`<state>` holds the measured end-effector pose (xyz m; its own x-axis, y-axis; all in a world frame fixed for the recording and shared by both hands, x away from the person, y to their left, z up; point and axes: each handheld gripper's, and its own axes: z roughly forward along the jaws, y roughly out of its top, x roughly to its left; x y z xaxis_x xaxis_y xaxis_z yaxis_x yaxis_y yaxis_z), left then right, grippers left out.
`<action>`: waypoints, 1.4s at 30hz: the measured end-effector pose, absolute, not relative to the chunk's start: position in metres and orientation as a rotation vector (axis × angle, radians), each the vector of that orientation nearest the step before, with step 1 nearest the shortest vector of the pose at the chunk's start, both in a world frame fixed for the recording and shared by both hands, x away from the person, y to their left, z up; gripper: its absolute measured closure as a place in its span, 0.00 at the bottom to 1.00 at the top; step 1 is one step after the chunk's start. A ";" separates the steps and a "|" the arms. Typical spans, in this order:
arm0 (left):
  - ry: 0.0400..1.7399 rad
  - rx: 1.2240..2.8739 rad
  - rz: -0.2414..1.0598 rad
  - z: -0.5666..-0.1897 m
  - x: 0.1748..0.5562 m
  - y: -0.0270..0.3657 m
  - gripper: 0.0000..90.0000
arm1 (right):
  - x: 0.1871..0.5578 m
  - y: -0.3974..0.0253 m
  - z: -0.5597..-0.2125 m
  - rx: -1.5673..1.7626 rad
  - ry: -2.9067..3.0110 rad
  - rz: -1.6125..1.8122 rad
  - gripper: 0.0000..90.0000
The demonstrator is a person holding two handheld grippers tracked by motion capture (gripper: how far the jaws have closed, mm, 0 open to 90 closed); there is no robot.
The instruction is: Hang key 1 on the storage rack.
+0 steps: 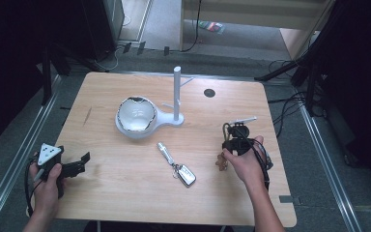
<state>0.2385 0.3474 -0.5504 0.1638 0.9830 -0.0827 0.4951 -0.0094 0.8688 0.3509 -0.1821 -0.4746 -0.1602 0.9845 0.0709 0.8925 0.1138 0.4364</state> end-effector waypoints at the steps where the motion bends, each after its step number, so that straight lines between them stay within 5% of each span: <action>1: 1.445 1.626 0.752 -0.550 0.238 0.347 0.00 | 0.349 -0.181 -0.470 1.842 2.139 0.602 0.78; 42: 1.443 1.623 0.752 -0.550 0.238 0.348 0.00 | 0.341 -0.157 -0.415 1.541 1.957 0.954 0.78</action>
